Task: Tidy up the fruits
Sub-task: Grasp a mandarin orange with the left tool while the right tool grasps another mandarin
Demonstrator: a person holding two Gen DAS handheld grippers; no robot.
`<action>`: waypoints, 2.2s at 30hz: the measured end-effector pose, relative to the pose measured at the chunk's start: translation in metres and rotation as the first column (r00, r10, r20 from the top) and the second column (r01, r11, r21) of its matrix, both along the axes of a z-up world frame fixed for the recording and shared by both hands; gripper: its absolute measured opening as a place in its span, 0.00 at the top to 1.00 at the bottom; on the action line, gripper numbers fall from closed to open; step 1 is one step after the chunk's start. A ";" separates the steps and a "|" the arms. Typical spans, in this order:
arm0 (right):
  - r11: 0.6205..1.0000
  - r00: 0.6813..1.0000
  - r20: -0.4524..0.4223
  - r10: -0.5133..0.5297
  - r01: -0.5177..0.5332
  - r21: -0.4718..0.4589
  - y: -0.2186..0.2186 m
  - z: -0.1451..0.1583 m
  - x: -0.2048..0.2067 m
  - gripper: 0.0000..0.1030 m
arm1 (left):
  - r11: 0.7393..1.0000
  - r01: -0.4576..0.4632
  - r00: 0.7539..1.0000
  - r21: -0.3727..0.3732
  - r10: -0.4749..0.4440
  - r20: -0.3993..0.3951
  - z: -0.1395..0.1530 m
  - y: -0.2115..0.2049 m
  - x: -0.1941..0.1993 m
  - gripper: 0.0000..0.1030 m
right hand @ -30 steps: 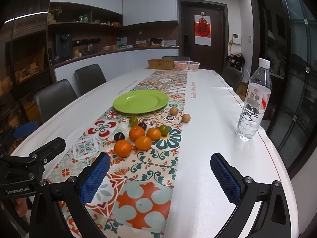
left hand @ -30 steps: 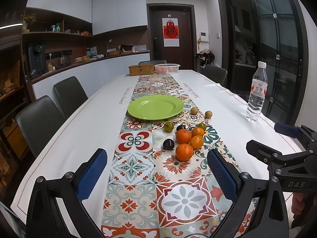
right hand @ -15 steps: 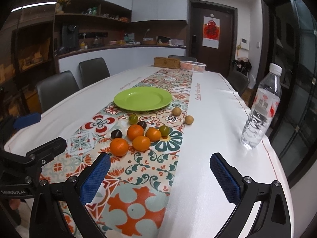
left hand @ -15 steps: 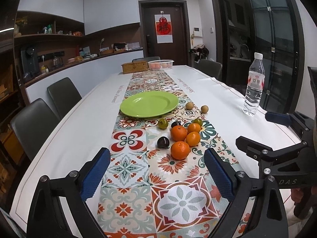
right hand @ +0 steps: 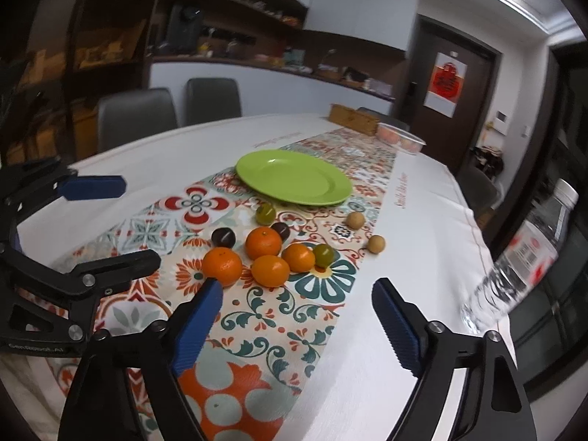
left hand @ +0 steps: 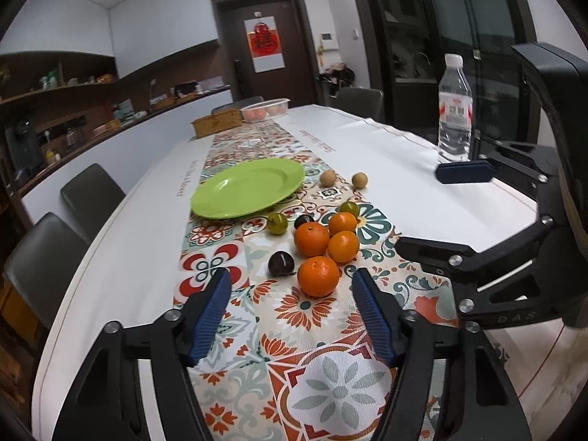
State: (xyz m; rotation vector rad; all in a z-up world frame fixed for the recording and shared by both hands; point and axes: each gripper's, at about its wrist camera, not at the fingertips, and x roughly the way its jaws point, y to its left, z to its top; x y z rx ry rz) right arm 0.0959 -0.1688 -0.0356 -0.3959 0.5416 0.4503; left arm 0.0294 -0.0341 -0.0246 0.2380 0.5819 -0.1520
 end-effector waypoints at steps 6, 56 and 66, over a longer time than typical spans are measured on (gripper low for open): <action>0.996 0.997 -0.035 0.066 -0.068 -0.054 0.008 -0.012 0.018 0.32 | 0.999 0.036 0.999 0.000 -0.036 -0.037 -0.007 0.001 0.019 0.42; 0.967 0.948 -0.218 0.233 -0.250 -0.052 0.031 -0.055 0.073 0.63 | 0.992 0.103 0.970 -0.073 -0.117 -0.215 -0.038 0.002 0.078 0.62; 0.985 0.971 -0.166 0.170 -0.168 0.027 0.025 -0.025 0.067 0.63 | 0.993 0.027 0.988 -0.112 -0.043 -0.147 -0.011 0.015 0.067 0.62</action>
